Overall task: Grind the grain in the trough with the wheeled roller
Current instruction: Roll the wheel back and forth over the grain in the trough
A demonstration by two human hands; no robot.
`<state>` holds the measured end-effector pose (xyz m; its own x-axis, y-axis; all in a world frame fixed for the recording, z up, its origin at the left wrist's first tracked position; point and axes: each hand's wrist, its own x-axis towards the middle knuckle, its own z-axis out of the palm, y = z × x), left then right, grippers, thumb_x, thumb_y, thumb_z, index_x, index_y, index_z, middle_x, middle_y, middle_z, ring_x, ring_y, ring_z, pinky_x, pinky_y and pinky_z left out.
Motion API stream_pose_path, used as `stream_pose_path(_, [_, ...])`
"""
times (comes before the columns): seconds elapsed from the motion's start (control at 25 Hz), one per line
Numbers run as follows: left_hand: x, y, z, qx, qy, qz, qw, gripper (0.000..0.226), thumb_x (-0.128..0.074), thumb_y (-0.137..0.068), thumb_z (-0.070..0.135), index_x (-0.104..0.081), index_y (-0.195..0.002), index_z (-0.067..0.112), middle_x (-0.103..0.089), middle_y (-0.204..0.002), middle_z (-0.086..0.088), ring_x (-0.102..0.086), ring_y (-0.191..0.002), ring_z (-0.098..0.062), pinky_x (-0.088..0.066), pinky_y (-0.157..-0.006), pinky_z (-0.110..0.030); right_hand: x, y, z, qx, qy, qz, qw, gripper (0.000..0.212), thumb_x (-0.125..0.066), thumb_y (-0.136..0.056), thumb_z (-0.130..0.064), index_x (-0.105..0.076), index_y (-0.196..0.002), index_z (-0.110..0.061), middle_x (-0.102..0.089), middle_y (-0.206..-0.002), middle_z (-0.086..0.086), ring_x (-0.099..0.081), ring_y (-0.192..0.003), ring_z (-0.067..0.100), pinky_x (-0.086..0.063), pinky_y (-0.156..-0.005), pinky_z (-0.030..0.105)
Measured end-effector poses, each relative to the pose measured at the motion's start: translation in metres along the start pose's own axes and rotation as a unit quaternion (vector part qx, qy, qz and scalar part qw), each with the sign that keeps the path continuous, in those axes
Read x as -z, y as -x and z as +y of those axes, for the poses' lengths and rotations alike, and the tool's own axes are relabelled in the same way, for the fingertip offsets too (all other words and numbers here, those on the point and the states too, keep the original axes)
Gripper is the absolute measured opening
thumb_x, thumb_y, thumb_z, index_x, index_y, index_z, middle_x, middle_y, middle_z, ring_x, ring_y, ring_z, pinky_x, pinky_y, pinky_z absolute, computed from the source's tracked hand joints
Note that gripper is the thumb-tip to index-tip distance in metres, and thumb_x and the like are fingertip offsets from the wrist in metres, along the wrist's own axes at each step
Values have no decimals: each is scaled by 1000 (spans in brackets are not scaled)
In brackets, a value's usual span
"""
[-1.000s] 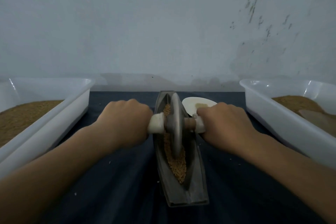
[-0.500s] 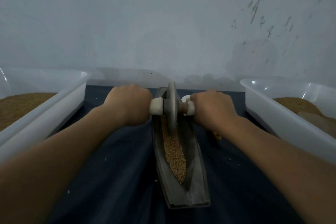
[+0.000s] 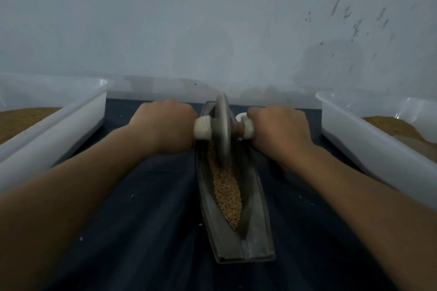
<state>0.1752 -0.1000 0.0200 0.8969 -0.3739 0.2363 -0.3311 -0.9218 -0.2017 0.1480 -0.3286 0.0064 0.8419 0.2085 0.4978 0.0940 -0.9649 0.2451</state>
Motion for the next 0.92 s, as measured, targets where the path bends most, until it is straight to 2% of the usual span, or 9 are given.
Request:
stream_pose_path(0.16, [4, -11, 1, 19, 19, -22, 999, 16, -62, -79, 42, -64, -91, 31, -60, -81, 6, -59, -73, -19, -44, -60, -33, 3, -17, -1, -5, -18, -40, 999, 13, -65, -85, -38, -58, -90, -29, -62, -83, -1, -61, -76, 25, -44, -60, 32])
stream_pose_path(0.24, [7, 14, 3, 0, 19, -33, 999, 16, -65, -74, 42, -59, -86, 32, -56, -77, 9, -55, -68, -17, -43, -59, -32, 12, 9, -5, 6, -6, -5, 1000, 16, -69, -78, -35, -56, -86, -29, -53, -70, -6, -50, -60, 20, -35, -53, 29])
stream_pose_path(0.28, [8, 29, 4, -15, 9, -30, 999, 17, -66, -71, 43, -55, -80, 34, -53, -73, 10, -52, -62, -15, -40, -56, -30, 17, 26, -5, 17, -6, 22, 1000, 19, -71, -71, -34, -55, -80, -29, -40, -61, -10, -35, -51, 14, -26, -48, 26])
stream_pose_path(0.32, [10, 42, 5, -29, -2, -25, 999, 20, -66, -68, 45, -50, -75, 35, -51, -69, 11, -49, -57, -11, -37, -51, -26, 22, 41, -3, 25, -11, 42, 999, 21, -72, -65, -35, -55, -74, -29, -27, -57, -13, -22, -48, 9, -17, -46, 22])
stream_pose_path(0.4, [15, 52, 4, -52, -19, -19, 998, 23, -63, -61, 48, -47, -67, 33, -50, -62, 11, -45, -50, -4, -28, -44, -21, 28, 59, 7, 33, -23, 46, 998, 19, -67, -61, -44, -58, -73, -34, -19, -54, -15, -14, -46, 5, -10, -46, 19])
stream_pose_path(0.56, [10, 24, 1, -42, 12, -73, 996, 27, -70, -64, 47, -52, -65, 27, -56, -60, 10, -54, -54, -9, -43, -48, -27, 16, 40, 4, 14, -15, 22, 1000, 19, -66, -62, -42, -52, -70, -32, -34, -54, -13, -28, -45, 6, -16, -45, 19])
stream_pose_path(0.68, [4, -14, -3, -16, 20, -38, 999, 24, -67, -74, 49, -62, -79, 26, -58, -72, 8, -59, -67, -18, -51, -62, -34, -4, -11, -1, -16, -35, -42, 998, 12, -63, -79, -42, -58, -82, -33, -52, -71, -8, -54, -65, 21, -37, -55, 29])
stream_pose_path(0.8, [6, -25, -2, -7, 9, -17, 1000, 22, -63, -80, 46, -64, -94, 29, -59, -84, 4, -56, -74, -22, -47, -65, -35, -3, -25, -3, -33, -50, -66, 996, 14, -65, -83, -40, -64, -94, -31, -56, -79, -3, -56, -73, 23, -40, -61, 32])
stream_pose_path(0.92, [9, 11, 1, -31, 11, -32, 999, 13, -63, -76, 42, -59, -84, 34, -55, -76, 10, -54, -66, -17, -44, -58, -31, 12, 13, -5, 1, -21, -2, 1000, 15, -69, -77, -35, -56, -82, -30, -45, -66, -7, -41, -57, 20, -31, -53, 29])
